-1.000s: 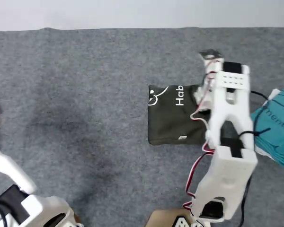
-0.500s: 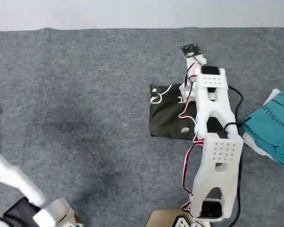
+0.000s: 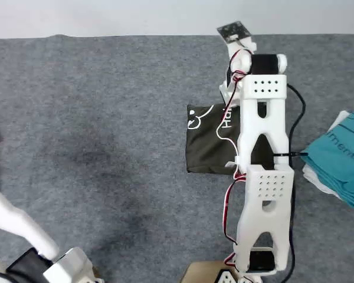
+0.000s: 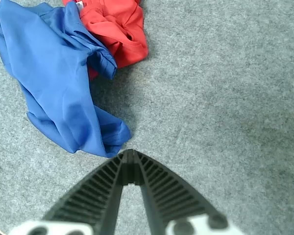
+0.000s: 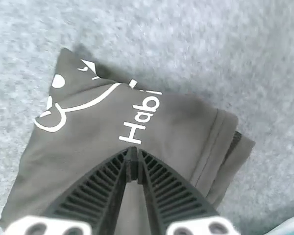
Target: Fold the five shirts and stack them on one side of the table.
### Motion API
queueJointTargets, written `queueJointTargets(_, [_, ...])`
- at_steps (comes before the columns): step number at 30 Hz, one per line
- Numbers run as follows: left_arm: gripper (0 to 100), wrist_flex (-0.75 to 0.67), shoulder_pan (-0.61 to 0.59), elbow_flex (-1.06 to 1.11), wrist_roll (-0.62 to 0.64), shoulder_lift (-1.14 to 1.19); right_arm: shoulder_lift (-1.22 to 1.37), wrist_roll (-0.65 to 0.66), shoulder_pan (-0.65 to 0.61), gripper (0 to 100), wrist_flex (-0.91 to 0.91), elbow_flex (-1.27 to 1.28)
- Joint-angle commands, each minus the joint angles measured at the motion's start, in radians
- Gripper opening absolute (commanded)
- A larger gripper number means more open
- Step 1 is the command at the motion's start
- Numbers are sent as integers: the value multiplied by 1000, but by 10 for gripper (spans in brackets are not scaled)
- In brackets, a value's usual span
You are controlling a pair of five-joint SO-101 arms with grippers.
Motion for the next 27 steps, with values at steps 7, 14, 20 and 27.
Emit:
queueJointTargets(7, [3,20,-2,-8,2,-41,-163,-117,84,17,42,238])
queueJointTargets(14, [3,20,-2,-8,2,-41,-242,-167,110,240,41,405])
queueJointTargets(20, [3,20,0,-8,2,-41,-245,-176,120,272,44,410])
queueJointTargets(27, [3,20,0,-5,2,-40,-231,-172,183,274,41,428])
